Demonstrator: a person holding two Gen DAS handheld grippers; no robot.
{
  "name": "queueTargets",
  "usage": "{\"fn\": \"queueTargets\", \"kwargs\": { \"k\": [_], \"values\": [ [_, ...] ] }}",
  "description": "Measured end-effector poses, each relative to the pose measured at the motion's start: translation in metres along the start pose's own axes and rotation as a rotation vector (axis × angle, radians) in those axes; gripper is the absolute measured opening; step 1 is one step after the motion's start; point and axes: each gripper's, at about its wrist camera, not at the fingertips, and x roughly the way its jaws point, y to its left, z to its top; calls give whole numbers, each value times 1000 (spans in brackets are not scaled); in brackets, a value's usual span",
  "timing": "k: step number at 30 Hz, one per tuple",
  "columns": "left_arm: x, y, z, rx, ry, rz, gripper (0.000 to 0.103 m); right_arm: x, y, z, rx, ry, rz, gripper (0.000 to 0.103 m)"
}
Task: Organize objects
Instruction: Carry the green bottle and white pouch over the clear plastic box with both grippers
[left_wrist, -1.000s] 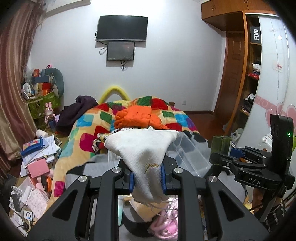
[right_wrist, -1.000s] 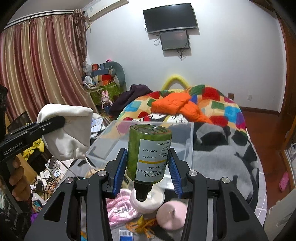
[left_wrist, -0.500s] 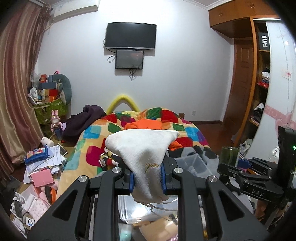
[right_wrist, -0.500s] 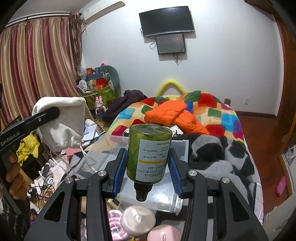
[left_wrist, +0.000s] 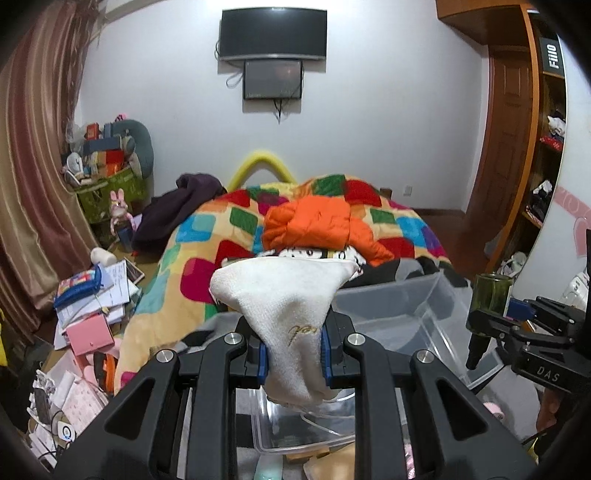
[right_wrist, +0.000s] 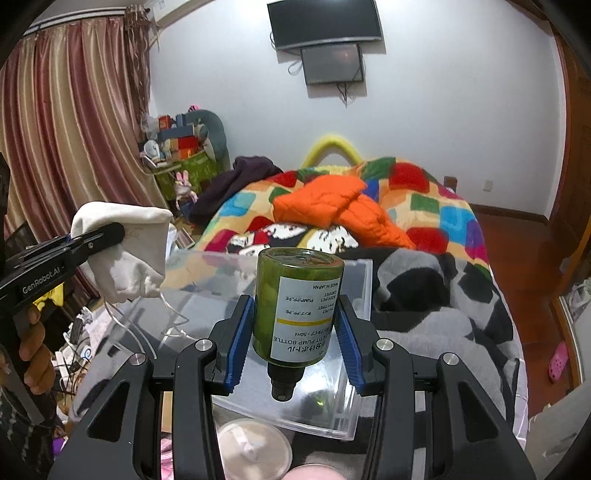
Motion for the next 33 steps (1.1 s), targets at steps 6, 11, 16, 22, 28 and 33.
{"fn": "queueTargets", "kwargs": {
  "k": [6,11,16,22,28,33],
  "values": [
    [14,-2,-10,14,46,-11,21,14,-3,-6,-16,45,-17,40],
    [23,-8,-21,32,89,-28,21,21,-3,-13,-36,77,-26,40],
    [34,-13,-31,48,146,-56,21,28,-1,-18,-52,102,-17,40],
    [45,-21,-37,72,198,-74,21,38,7,-21,-83,136,-17,40],
    [53,-26,-40,93,229,-87,21,51,11,-25,-112,179,-21,40],
    [62,-29,-42,91,271,-110,21,61,14,-27,-137,209,-23,40]
  ]
}}
